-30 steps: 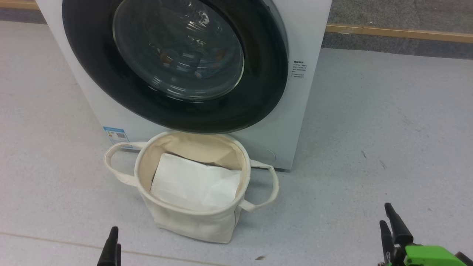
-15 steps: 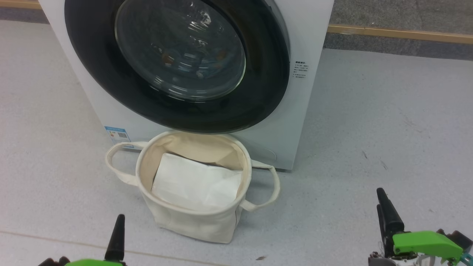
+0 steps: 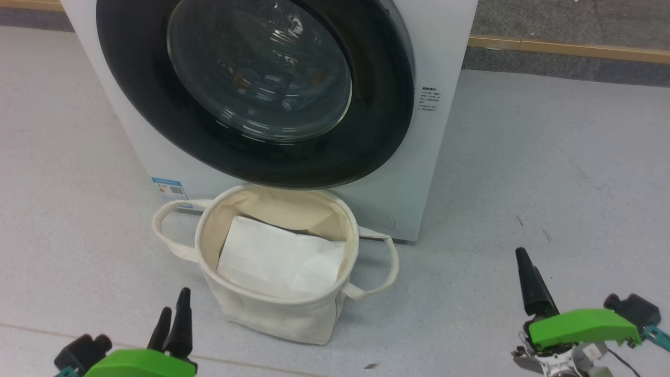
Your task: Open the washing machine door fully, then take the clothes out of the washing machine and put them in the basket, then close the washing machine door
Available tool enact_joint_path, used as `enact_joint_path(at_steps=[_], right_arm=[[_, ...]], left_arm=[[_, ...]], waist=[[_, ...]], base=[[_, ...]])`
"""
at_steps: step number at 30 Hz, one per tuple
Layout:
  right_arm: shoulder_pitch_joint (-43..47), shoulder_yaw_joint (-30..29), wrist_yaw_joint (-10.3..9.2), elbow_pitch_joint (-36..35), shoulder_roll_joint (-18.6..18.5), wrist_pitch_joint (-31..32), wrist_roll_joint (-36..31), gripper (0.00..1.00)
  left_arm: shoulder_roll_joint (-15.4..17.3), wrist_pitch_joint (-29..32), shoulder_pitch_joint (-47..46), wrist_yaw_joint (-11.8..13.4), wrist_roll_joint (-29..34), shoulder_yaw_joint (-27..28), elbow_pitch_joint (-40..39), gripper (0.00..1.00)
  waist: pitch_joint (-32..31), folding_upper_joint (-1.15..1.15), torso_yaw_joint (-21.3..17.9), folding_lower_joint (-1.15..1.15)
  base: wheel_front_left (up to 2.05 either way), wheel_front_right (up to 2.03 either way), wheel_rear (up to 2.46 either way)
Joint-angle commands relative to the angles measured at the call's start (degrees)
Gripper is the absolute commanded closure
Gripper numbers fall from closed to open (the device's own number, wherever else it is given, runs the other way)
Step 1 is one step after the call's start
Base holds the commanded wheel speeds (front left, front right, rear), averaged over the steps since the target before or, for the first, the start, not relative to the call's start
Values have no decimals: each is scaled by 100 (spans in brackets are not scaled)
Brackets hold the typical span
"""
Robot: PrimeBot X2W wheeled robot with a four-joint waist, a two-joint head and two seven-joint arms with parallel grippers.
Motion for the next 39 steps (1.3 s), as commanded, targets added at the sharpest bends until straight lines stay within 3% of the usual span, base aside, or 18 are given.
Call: enact_joint_path(at_steps=[1,39], right_arm=[[-330,117,1,-229,-39,-83,-276,0],[-771,638,1,-436,-65,-704,-3273,0]], left_arm=[[149,-85,-333,26,254,23,-233,0],[543,-711,-863,410,2980,-644,-464,0]], waist=[[-1,0,3,0],[-29,0,63,0]], base=[[0,0,0],[0,0,0]])
